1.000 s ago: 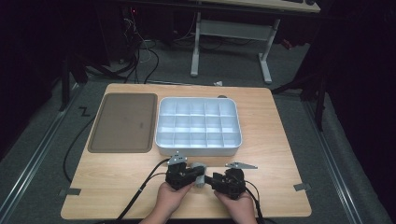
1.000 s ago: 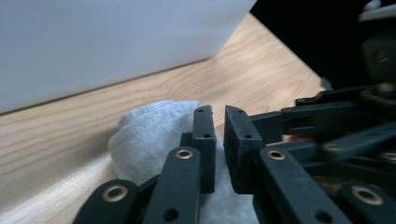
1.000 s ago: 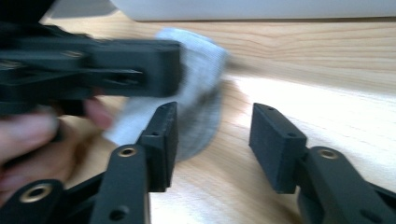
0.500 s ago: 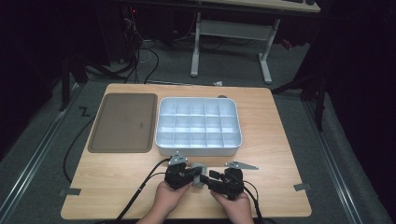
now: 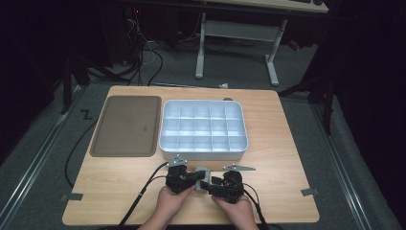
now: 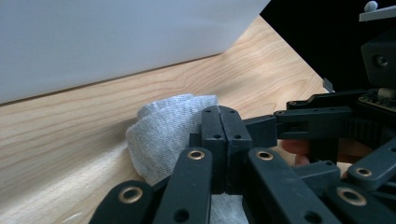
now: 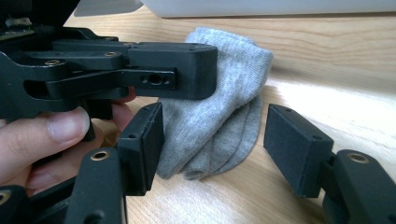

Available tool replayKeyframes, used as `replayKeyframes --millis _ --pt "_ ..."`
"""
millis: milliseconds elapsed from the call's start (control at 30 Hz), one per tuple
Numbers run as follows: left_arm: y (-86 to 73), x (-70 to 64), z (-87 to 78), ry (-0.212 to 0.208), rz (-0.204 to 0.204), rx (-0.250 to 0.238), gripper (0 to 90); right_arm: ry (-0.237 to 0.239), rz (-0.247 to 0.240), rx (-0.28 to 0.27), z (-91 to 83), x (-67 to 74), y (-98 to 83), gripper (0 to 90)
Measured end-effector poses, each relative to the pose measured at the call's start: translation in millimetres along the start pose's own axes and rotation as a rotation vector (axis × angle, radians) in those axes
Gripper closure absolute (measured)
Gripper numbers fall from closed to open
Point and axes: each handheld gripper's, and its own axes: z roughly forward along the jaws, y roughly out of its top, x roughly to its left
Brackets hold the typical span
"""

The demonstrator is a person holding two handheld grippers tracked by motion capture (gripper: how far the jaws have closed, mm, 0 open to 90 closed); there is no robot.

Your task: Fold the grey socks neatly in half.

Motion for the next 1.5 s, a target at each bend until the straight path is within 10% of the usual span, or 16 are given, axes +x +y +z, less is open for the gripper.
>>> replayKeyframes --millis 300,700,967,1500 --pt "2.1 1.4 -4.6 0.001 0.013 -0.006 90.0 -0.008 -0.079 0.07 8.2 9.1 3.5 63.2" --pt "9.9 -6.7 -22.8 -0.015 0.06 -0.078 77.2 0.002 -0.111 0.097 7.1 8.0 5.9 74.0" --pt "11.7 -3.7 -62.4 0.14 0.208 -0.072 62.4 -0.076 -0.186 0.081 -5.6 8.7 11.8 75.0" --pt "-17.5 29.2 -104.8 0.286 0.243 -0.025 53.9 -0.264 -0.313 0.196 -45.2 -11.1 21.6 74.7"
